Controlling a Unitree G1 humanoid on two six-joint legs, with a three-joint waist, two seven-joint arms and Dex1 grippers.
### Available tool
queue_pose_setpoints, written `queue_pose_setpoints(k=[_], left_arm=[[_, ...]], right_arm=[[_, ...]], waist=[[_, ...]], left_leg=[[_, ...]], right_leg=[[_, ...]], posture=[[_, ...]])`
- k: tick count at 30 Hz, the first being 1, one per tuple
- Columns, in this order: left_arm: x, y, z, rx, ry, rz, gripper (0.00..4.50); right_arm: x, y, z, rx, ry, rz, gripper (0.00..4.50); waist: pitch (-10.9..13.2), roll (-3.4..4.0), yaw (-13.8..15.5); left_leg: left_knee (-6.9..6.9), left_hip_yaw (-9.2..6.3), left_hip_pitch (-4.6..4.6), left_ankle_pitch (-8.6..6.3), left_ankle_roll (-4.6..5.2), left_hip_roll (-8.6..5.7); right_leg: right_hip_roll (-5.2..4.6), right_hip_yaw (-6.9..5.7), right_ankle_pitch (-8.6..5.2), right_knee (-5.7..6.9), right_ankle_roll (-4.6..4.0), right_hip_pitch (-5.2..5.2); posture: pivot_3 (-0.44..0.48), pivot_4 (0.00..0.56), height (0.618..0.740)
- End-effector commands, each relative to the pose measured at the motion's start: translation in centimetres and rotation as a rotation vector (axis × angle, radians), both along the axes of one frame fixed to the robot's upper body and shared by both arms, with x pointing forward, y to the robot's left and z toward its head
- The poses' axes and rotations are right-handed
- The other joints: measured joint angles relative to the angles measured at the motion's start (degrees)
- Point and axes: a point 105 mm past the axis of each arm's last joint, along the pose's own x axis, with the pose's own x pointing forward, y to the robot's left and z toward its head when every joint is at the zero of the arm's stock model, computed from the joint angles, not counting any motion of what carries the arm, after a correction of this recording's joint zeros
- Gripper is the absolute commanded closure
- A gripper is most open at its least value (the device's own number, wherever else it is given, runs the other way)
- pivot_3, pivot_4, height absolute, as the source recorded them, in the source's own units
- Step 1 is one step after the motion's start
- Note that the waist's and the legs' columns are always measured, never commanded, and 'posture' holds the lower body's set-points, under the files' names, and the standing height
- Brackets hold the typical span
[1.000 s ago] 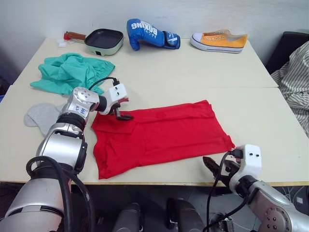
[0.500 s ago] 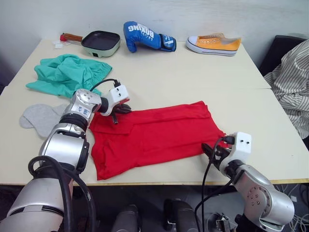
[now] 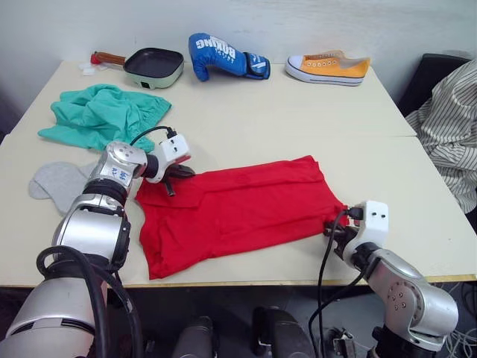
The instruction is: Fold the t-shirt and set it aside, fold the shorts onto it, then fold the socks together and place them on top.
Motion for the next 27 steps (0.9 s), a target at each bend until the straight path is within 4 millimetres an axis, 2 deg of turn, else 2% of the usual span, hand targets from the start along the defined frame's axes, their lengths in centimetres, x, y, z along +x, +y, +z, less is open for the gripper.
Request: queue_pose_setpoints(k=[1,6,9,15,20,27], left_arm=[[-0.3,1.4,-0.2,-0.044,0.031,0.052,4.5],[-0.8,2.8,-0.7,-0.051,0.03,0.076,4.5],[-0.4,3.1,0.4,-0.094,-0.008,0.107,4.5],[-0.1,2.5,2.4,-0.119,-0.04,0.064,2.77],[0.3,2.2,1.7,-0.025,-0.025,0.087,1.18],[-0.2,1.6,-0.5,0.032,0.114,0.096,1.18]], right_arm=[[1.3,-0.5,0.0,-0.037,0.008,0.04,4.45],[4.2,-1.9,1.2,-0.109,-0.019,0.077,4.45],[4.9,-1.9,1.8,-0.11,-0.038,0.1,4.45],[4.0,-1.3,1.6,-0.083,-0.037,0.119,4.5],[2.9,-0.5,1.2,-0.093,-0.038,0.139,4.5],[2.1,0.2,1.3,-0.124,-0.055,0.158,4.5]], waist=[[0.0,0.0,-0.2],[0.0,0.04,-0.8],[0.0,0.09,-0.8],[0.1,0.09,-0.5],[0.1,0.1,0.2],[0.0,0.11,0.5]], left_leg=[[0.0,0.0,0.0,0.0,0.0,0.0],[-0.01,0.0,0.01,0.0,0.0,0.0],[-0.04,0.0,0.01,0.0,0.0,0.0],[-0.03,-0.01,-0.03,0.0,0.0,0.0],[-0.03,-0.01,-0.05,-0.01,0.01,0.0],[-0.02,0.02,-0.04,-0.01,0.02,-0.01]], right_leg=[[0.0,0.0,0.0,0.0,0.0,0.0],[-0.01,-0.01,0.0,0.01,0.0,0.0],[-0.01,-0.02,0.0,0.01,0.0,-0.01],[-0.03,-0.04,0.0,-0.01,0.0,-0.01],[-0.04,-0.06,0.0,-0.03,0.0,-0.02],[-0.04,-0.05,0.0,-0.03,0.0,-0.01]], posture=[[0.0,0.15,0.74],[0.0,0.15,0.74],[0.0,0.15,0.74],[0.0,0.15,0.74],[0.0,0.15,0.74],[0.0,0.15,0.74]])
